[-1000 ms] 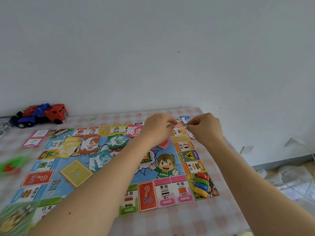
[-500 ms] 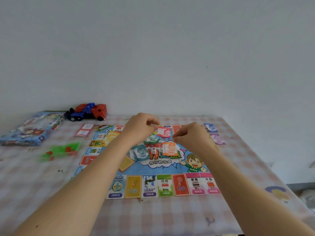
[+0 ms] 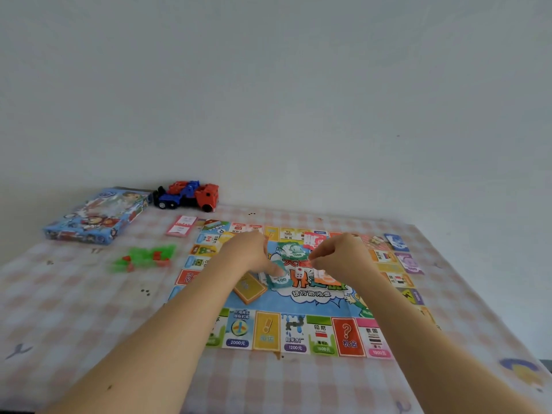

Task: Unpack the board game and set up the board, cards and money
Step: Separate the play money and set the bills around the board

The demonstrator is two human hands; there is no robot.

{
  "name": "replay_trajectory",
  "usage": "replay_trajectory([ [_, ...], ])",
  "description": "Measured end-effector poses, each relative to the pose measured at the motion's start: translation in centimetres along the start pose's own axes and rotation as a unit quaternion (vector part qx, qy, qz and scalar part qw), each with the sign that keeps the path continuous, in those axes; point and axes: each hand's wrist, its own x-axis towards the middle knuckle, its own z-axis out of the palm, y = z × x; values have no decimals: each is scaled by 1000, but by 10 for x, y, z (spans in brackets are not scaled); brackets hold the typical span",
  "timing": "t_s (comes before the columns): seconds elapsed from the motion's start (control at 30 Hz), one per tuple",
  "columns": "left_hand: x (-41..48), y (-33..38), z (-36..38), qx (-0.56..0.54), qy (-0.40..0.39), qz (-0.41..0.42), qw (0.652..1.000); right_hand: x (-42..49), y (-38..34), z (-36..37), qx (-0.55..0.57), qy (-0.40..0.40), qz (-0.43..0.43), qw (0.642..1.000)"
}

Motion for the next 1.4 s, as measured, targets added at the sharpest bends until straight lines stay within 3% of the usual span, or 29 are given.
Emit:
replay_trajectory([
  [0.23,11,3,1,28,-34,-10,999,4,5,0,1,5,2,1000],
  [0.53,4,10,-3,-41,-33,-10,999,2,4,-2,28,1,6,1000],
  [0.77,-7,2,-29,-250,-44,3,967,-2,2,-10,150,-11,26,988],
  [0.87,-12,9,-35,-350,-21,12,936,-8,1,-15,233,-54,28,971],
  [1.0,-17,26,-25,-433,-62,40,898,-16,3,-22,320,-79,40,943],
  [1.13,-22,45,-10,-445,-78,61,890,-23,14,-30,298,-38,43,953],
  [1.27,-25,59,1,-346,-6,91,934,-27,33,-34,235,-16,50,971],
  [1.4,-23,74,16,-382,19,94,919,-33,51,-31,205,-8,76,976],
])
